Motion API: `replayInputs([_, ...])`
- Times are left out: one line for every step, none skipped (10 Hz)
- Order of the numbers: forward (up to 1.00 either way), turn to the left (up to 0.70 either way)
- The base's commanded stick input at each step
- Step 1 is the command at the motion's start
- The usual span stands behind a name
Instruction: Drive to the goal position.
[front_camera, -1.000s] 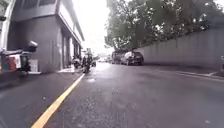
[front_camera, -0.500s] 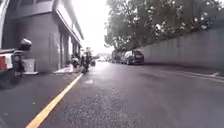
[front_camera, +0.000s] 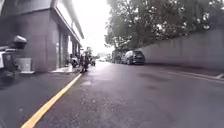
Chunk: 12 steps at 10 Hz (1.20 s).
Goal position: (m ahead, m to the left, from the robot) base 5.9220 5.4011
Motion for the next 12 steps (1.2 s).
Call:
replayInputs([0.45, 0.00])
replayInputs([0.45, 0.00])
replayInputs([0.45, 0.00])
replayInputs([0.45, 0.00])
replayInputs([0.45, 0.00])
replayInputs([0.45, 0.00])
replayInputs([0.45, 0.00])
replayInputs([0.45, 0.00])
replayInputs([0.45, 0.00])
replayInputs([0.45, 0.00])
replayInputs([0.45, 0.00])
replayInputs([0.45, 0.00])
